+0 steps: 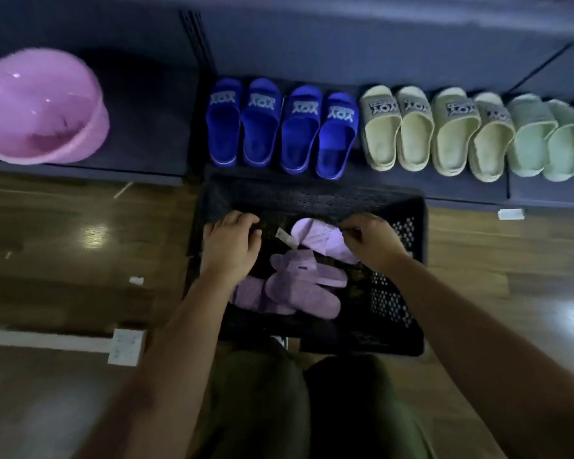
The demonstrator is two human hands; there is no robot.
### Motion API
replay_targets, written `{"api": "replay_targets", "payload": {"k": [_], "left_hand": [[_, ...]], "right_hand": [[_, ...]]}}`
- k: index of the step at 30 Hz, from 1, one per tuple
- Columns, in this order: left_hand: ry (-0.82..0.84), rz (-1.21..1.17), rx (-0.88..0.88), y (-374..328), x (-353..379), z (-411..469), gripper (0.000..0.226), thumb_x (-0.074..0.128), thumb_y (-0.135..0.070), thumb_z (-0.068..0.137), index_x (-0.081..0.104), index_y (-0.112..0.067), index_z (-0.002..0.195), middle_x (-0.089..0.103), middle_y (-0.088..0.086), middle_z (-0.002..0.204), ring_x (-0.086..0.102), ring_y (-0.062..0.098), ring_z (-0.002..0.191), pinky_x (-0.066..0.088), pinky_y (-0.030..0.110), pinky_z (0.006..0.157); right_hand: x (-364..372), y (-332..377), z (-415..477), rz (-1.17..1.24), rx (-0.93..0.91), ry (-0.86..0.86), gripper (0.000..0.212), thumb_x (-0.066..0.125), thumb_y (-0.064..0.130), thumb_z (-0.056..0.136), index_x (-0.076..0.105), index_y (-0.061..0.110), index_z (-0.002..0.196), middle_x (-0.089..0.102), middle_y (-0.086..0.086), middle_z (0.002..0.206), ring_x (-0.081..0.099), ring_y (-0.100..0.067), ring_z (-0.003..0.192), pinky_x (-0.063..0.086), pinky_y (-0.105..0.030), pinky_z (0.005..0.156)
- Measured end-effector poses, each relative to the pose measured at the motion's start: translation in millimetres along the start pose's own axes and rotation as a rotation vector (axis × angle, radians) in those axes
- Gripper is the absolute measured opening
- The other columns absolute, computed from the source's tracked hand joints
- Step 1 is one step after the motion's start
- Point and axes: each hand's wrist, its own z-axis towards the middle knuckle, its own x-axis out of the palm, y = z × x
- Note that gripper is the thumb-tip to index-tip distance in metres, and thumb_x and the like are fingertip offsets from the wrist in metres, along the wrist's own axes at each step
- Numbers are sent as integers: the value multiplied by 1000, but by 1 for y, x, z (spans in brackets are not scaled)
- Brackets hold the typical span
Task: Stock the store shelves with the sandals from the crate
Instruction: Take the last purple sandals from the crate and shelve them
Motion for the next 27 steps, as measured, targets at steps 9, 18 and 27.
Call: {"api": "replay_targets", "payload": {"k": [9,18,27], "left_hand": [[-51,-97,-27,79,162,44,24,51,-27,93,61,-19,113,60,2,114,58,23,104,39,44,96],[-141,-210,72,90,202,61,27,51,-27,95,61,-14,117,60,6,113,59,20,99,49,37,86],[-106,-313,-9,100,204,62,26,56,-25,92,64,-13,114,64,5,108,58,15,88,43,22,77]], "right_hand": [[158,-70,115,-53,-205,257,31,47,5,92,65,8,117,62,-13,125,55,-30,112,37,-23,83],[220,-95,152,-419,-285,351,35,47,19,97,54,12,130,54,-17,130,50,-37,119,43,-37,96],[218,-104,147,-397,-443,243,25,49,10,93,50,6,118,61,-19,98,54,-32,84,35,-36,67]]}}
